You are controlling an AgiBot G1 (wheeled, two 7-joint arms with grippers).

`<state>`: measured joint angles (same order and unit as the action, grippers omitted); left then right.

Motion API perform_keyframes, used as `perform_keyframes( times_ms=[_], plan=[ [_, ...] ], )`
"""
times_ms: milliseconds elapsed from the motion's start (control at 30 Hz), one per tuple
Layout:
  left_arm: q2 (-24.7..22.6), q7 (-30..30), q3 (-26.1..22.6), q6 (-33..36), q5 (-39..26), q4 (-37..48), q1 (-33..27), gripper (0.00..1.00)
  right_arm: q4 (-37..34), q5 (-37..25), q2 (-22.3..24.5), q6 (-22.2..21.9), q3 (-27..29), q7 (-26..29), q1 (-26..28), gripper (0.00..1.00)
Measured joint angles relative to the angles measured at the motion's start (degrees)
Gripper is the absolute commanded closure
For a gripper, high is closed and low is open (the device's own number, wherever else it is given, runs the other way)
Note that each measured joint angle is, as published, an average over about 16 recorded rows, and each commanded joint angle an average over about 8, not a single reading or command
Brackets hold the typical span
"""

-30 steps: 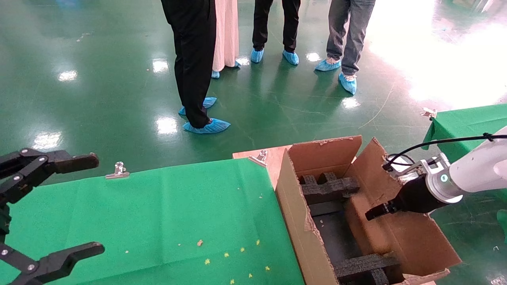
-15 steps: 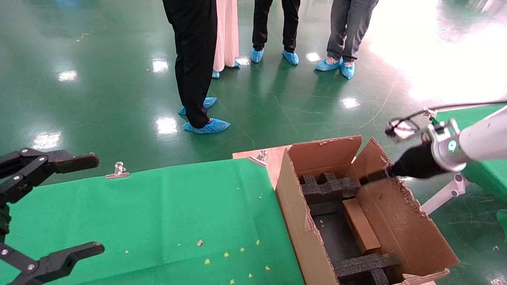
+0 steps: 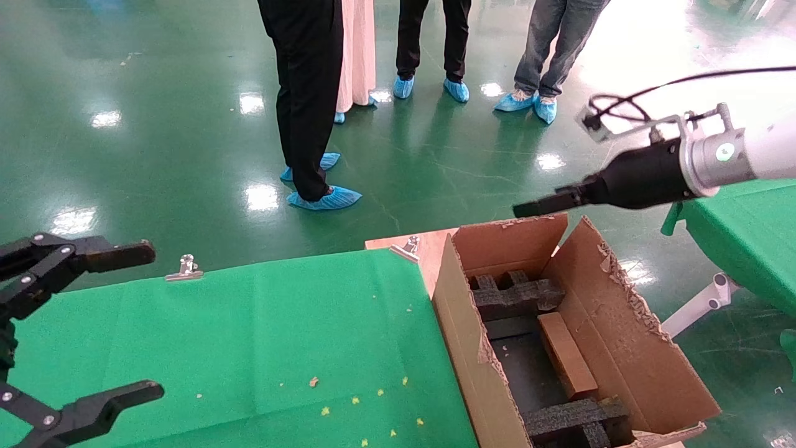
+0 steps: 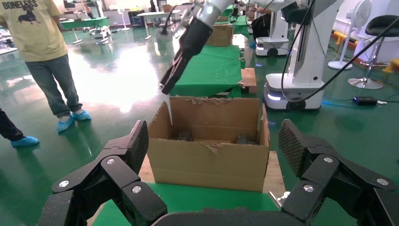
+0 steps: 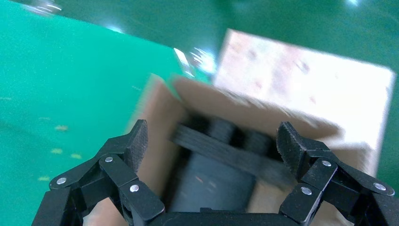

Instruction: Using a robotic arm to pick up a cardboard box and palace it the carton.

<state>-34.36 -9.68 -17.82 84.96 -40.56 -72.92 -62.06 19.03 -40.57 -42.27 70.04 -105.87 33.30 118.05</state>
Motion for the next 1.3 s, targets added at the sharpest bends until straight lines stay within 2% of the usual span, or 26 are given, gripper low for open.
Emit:
perform_keyframes(
  times_ms=[367, 667, 900, 1300],
  plan=[
    [0.0, 0.0, 0.0, 0.0, 0.0, 0.0, 0.0, 0.00, 8.5, 2.8, 3.4, 3.3, 2.3, -2.0, 3.3, 0.00],
    [0.0, 0.0, 0.0, 0.0, 0.0, 0.0, 0.0, 0.00, 10.6, 2.6, 3.6, 3.9, 6.4, -2.9, 0.5, 0.00],
    [0.0, 0.0, 0.0, 0.0, 0.0, 0.0, 0.0, 0.00, 14.9, 2.2, 3.9, 5.1, 14.5, -4.8, -5.0, 0.00],
    [0.0, 0.0, 0.0, 0.0, 0.0, 0.0, 0.0, 0.00, 24.6, 1.4, 4.7, 7.7, 33.0, -9.2, -17.7, 0.00]
  ],
)
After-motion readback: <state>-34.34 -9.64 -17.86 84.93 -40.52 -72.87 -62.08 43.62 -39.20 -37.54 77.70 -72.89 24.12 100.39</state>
